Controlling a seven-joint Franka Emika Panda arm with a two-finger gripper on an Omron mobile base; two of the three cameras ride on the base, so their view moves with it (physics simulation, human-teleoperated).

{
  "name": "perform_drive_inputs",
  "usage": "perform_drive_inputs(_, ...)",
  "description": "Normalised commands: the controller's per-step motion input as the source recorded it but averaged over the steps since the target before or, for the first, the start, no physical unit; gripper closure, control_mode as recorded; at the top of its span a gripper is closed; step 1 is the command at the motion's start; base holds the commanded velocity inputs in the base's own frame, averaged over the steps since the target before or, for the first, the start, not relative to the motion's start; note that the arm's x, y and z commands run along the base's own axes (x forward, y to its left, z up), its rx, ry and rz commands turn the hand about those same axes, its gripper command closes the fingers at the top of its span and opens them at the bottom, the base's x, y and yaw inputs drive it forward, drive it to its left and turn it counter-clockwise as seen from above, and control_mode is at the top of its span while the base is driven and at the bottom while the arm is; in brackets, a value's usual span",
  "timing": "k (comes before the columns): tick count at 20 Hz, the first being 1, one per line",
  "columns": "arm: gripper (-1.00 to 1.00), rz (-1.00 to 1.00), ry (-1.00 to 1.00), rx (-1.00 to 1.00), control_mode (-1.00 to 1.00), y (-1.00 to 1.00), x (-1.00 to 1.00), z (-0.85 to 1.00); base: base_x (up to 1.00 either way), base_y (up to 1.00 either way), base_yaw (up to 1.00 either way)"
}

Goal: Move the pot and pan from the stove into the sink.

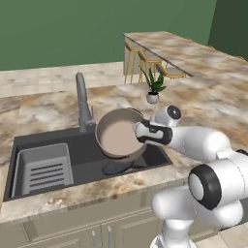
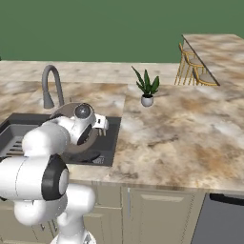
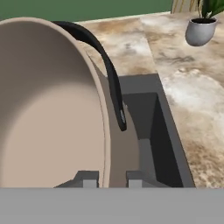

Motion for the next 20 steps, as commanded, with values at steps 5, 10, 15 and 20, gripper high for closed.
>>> perform_drive_inputs(5, 1.00, 0.00, -0.02, 0.00, -1.00, 0.07, 0.44, -0.12, 0.00, 0.00, 0.00)
perform_drive_inputs(10, 1.00, 0.00, -0.01, 0.00, -1.00, 0.08, 0.19, -0.11, 0.00, 0.00, 0.00)
perform_drive_inputs(15, 1.00, 0.00, 0.00, 0.00, -1.00, 0.01, 0.02, -0.03, 0.00, 0.00, 0.00)
perform_drive_inputs(20, 1.00, 0.00, 0.00, -0.02, -1.00, 0.06, 0.16, -0.36, 0.00, 0.00, 0.00)
